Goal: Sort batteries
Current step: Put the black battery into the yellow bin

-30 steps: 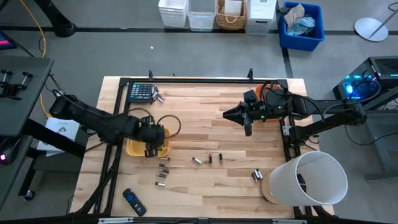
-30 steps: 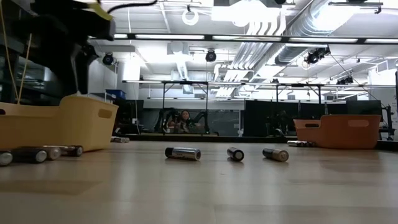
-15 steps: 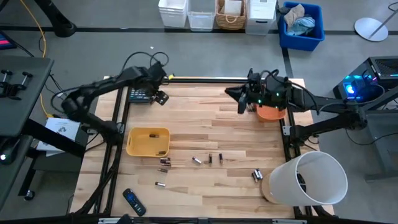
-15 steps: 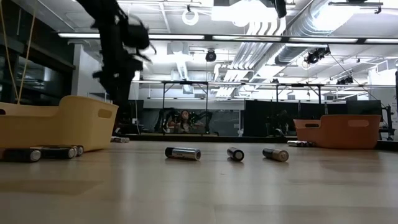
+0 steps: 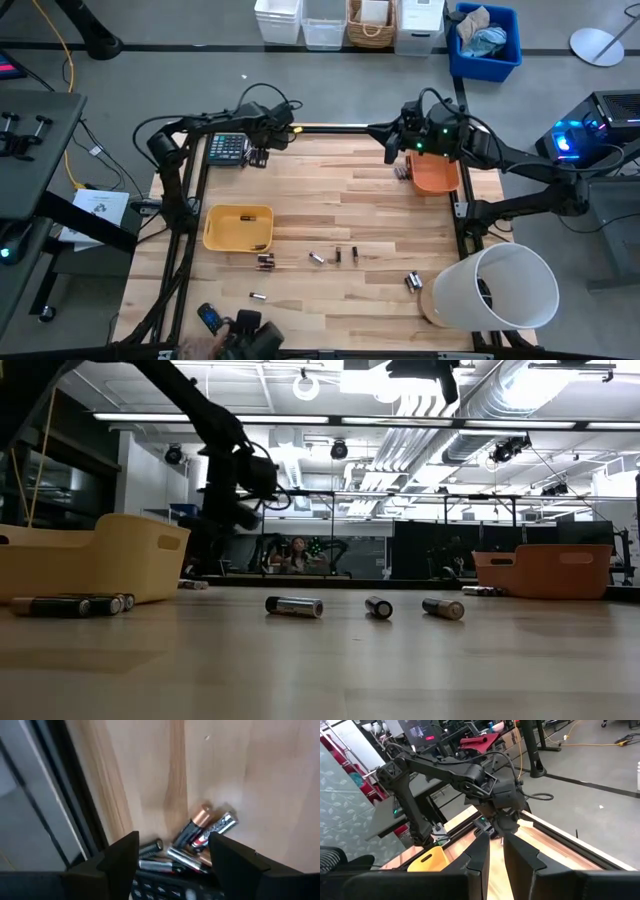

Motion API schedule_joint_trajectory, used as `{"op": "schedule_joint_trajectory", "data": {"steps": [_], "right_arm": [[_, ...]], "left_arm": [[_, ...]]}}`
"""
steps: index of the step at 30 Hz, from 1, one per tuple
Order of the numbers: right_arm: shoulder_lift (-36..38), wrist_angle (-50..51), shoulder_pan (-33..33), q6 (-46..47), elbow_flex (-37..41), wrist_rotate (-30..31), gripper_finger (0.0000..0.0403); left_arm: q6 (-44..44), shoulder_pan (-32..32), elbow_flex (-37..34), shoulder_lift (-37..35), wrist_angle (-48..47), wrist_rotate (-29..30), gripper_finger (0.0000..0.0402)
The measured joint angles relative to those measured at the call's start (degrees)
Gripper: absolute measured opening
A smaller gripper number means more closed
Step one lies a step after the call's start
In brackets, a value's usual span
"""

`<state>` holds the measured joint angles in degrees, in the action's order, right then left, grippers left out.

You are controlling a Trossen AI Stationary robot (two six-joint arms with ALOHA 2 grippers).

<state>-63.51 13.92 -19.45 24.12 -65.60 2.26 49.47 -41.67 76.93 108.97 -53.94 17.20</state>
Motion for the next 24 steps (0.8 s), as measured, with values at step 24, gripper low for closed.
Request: {"op": "schedule_joint_trajectory", "data": {"steps": [24], "right_arm": [[-0.6,5.2,-0.1,-2.1,0.0,0.6,0.0051]], "left_arm": [[8.1,-4.8,-3.2,0.3,0.9,-9.7,0.0127]]}}
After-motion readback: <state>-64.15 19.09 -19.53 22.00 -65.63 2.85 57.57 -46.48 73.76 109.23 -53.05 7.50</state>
